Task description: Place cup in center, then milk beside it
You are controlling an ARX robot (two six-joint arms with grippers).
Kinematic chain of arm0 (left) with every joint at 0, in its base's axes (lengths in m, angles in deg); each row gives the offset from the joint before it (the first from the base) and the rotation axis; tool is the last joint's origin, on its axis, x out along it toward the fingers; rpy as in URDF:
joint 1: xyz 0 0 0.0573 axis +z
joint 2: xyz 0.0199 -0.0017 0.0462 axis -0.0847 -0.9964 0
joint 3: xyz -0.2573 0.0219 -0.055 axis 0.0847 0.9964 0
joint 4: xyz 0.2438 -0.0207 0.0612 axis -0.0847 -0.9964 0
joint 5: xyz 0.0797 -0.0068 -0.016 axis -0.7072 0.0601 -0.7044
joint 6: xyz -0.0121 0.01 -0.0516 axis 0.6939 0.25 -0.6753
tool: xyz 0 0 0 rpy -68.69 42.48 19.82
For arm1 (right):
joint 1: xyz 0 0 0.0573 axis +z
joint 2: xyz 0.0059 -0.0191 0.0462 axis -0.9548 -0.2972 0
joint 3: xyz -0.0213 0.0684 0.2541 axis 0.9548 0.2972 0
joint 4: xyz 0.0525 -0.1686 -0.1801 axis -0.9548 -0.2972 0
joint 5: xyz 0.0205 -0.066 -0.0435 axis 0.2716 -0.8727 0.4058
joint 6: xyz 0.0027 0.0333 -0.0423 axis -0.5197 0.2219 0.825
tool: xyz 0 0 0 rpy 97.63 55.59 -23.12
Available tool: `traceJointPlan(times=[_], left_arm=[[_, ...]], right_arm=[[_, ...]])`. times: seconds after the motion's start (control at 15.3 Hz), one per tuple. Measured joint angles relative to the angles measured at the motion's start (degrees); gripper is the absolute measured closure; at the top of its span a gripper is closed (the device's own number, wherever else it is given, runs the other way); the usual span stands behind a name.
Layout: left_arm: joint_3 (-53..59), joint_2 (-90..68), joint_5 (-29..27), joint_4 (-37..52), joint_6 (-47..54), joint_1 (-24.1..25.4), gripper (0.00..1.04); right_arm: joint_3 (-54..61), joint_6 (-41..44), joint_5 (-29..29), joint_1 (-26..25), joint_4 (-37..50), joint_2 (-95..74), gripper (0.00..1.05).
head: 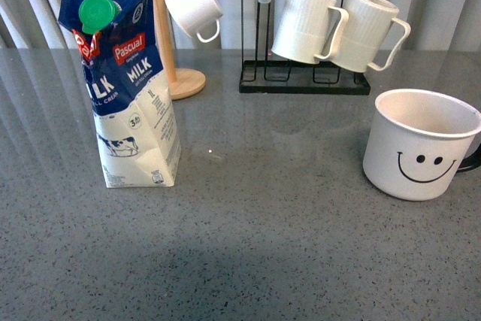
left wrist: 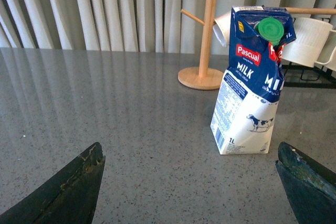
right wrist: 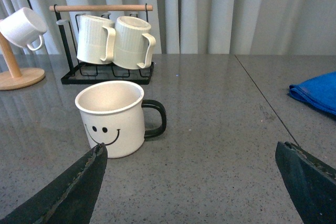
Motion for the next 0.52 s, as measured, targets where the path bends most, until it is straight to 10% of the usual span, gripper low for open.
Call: traceJointPlan(times=[0.52], left_arm=[[0.0,0.0,0.02,0.0,0.02,0.0,0.07]], right_arm=[[-1.14,-4.81,-7.56,0.11,11.28,-8.79,0.07]])
